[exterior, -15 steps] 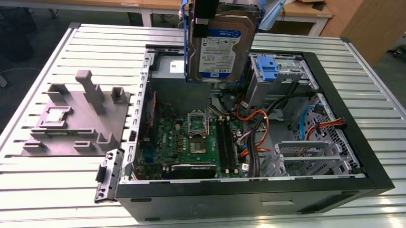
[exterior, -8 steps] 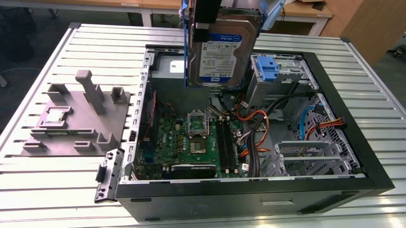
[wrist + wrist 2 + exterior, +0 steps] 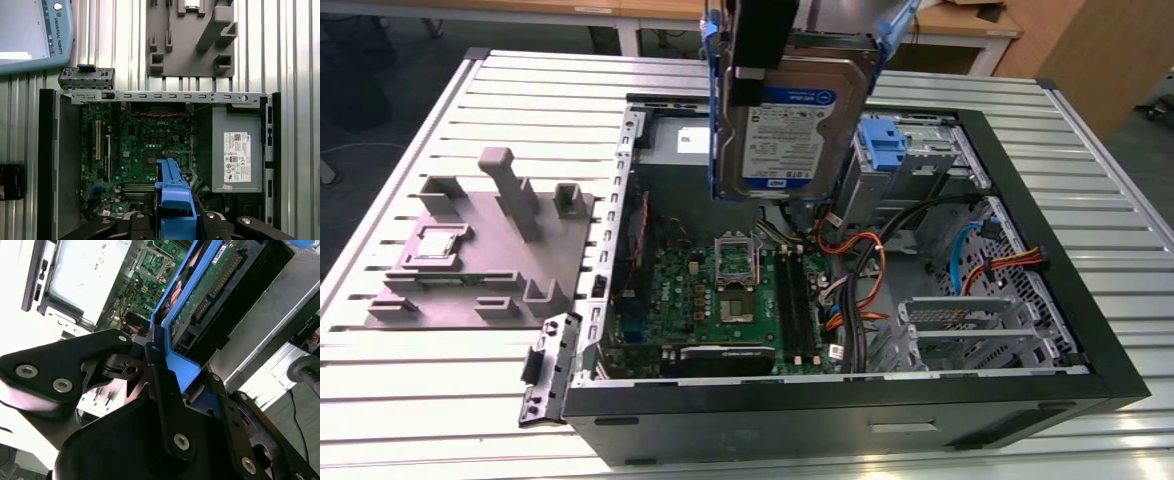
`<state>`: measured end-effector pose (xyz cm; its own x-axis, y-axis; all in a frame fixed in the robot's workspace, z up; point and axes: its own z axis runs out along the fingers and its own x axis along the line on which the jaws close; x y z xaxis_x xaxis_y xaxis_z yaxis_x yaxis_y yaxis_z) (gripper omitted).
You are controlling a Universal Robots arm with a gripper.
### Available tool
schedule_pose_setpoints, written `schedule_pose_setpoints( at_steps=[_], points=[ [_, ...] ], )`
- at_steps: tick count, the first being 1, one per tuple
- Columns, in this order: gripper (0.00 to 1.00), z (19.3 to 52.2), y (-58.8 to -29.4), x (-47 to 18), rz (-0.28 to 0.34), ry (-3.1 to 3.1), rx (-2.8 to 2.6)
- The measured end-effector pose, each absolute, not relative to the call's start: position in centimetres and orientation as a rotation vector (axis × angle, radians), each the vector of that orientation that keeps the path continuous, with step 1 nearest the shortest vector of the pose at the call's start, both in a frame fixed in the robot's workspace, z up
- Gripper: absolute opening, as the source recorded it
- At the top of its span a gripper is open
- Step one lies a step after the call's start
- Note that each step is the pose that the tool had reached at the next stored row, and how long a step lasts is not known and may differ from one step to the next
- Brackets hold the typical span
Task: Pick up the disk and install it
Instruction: 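Insert the disk into the insertion slot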
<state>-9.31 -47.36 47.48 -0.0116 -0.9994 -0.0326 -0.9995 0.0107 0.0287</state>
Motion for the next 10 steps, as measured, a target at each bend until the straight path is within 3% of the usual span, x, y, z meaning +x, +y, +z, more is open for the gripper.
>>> schedule_pose_setpoints(
  at_steps=[10],
  points=[
    [0.37,47.4,-47.4,-6.1,0.068,2.231,-2.207]
  ],
)
